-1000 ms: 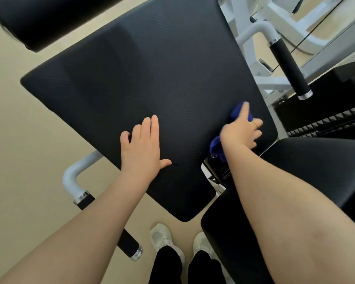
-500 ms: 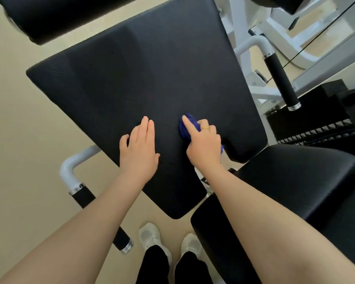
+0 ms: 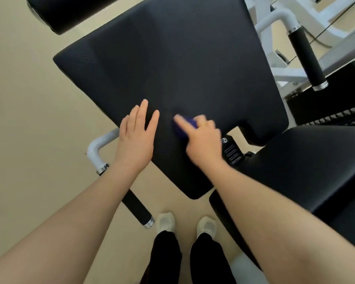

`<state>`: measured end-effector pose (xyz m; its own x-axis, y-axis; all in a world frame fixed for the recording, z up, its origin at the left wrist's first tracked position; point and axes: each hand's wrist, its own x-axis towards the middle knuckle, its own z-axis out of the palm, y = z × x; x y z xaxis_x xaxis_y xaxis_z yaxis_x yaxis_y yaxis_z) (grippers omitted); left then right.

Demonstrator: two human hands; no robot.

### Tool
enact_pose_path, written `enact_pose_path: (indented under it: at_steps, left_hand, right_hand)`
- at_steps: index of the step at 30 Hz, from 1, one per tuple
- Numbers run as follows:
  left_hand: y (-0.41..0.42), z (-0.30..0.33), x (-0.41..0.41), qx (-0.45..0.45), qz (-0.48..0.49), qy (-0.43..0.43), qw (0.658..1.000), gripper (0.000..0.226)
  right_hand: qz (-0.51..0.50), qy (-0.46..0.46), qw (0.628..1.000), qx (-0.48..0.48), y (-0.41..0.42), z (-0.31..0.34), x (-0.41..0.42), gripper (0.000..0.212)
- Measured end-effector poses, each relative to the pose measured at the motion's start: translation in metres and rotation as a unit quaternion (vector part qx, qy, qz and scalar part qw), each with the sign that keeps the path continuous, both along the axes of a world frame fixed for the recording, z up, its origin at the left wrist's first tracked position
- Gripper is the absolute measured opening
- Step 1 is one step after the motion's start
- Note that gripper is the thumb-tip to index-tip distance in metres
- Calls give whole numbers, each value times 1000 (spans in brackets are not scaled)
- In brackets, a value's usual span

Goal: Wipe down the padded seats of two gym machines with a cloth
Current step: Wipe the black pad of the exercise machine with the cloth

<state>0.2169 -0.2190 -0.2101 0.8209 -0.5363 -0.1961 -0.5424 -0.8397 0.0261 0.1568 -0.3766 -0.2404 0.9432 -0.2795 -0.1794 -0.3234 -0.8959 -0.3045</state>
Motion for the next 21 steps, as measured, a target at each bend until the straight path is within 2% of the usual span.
enact_pose_path:
  at_steps: [2,4,7,10,13,15,18,21]
  left_hand:
    - [2,-1,2,17,-30,-1,999,76]
    - [-3,-3,4,27,-55,16,998,79]
    - [-15,-10,6,26,-74,32,996,82]
    - [-17,-14,5,15,-81,35,996,84]
    - [-3,-21,4,11,-116,19,993,93]
    - [1,-26,4,-6,-121,10,993,95]
    - [1,-32,3,-8,-124,12,992,95]
    - [2,-34,4,-11,-130,0,991,96]
  right_hand:
    - [-129,21,991,-9,-30,-6,2,75]
    - [-202,14,979,25,-31,-11,-1,77]
    - [-218,-16,973,72,13,-10,-11,72]
    - [-172,-65,981,67,80,-14,-41,67]
    - [-165,-92,982,14,83,-27,-59,71]
    - [-232,-58,971,-4,56,-27,-56,72]
    - [-359,19,933,6,29,-35,-51,75]
    - [-384,12,922,35,37,-31,-51,73]
